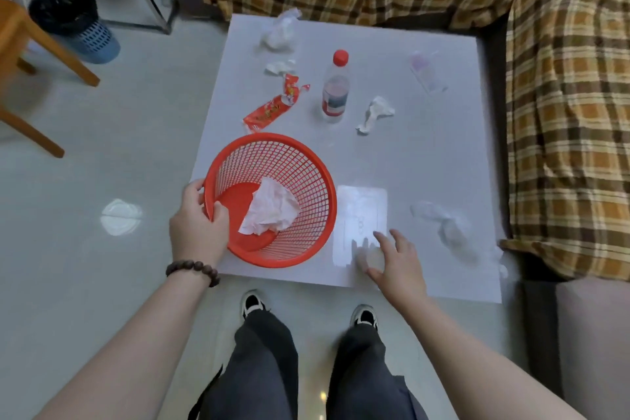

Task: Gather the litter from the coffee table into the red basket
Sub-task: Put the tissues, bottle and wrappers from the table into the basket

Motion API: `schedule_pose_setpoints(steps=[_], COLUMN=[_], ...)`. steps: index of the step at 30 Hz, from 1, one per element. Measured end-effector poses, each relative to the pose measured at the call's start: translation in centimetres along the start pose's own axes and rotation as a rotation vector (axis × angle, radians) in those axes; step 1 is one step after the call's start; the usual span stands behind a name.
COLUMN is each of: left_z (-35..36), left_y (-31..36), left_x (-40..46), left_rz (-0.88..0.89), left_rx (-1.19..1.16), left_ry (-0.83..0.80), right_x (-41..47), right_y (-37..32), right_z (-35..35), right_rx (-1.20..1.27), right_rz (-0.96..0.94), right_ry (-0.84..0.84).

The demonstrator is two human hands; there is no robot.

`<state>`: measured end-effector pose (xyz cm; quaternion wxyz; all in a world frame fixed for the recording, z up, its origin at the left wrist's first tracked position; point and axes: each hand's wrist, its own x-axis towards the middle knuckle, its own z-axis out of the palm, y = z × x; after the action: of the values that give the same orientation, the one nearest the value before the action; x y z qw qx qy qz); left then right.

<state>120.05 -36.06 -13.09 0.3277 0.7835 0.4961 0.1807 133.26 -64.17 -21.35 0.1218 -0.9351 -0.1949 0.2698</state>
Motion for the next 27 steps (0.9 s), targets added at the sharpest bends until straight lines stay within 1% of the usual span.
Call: schedule_pose_setpoints(steps=[6, 9, 12, 16, 20, 22, 24, 25, 27], left_z=[2.5, 2.7, 2.5, 2.1, 2.2, 2.5, 2.7, 2.9, 3.2], left_y=[0.0, -0.1, -0.3, -0.2, 1.2, 2.1, 3.2, 3.8, 4.9], left_x=[-5.2, -7.3, -8.6, -9.3, -9.6, -9.9, -10.2, -10.4, -10.9], left_rz=[-0.061, -0.098, -0.106, -0.128, -0.144, -0.153, -0.15, -0.141, -0.118], left_rx=[0.013, 0.026, 0.048, 0.07, 0.056, 0.038, 0.018, 0.008, -0.014], left_ry=[0.178, 0.194, 0.209, 0.241, 0.263, 0.249, 0.223, 0.211, 0.178], right_x=[1.8, 2.4, 2.9, 2.6, 1.3, 0.3, -0.7, -1.2, -1.9], right_y=[3.8, 4.8, 4.9, 4.1, 2.1, 0.3, -1.9, -3.0, -5.1], right_z=[4.2, 5.3, 5.3, 3.6, -1.4, -4.2, -6.3, -7.0, -7.9], right_rx=[-0.085, -0.048, 0.038, 0.163, 0.437, 0.562, 0.636, 0.65, 0.632], right_rz=[-0.134, -0.144, -0.15, -0.159, -0.189, -0.248, -0.35, -0.404, -0.487], right_ry=[-0.145, -0.191, -0.189, -0.088, 0.104, 0.21, 0.293, 0.305, 0.264])
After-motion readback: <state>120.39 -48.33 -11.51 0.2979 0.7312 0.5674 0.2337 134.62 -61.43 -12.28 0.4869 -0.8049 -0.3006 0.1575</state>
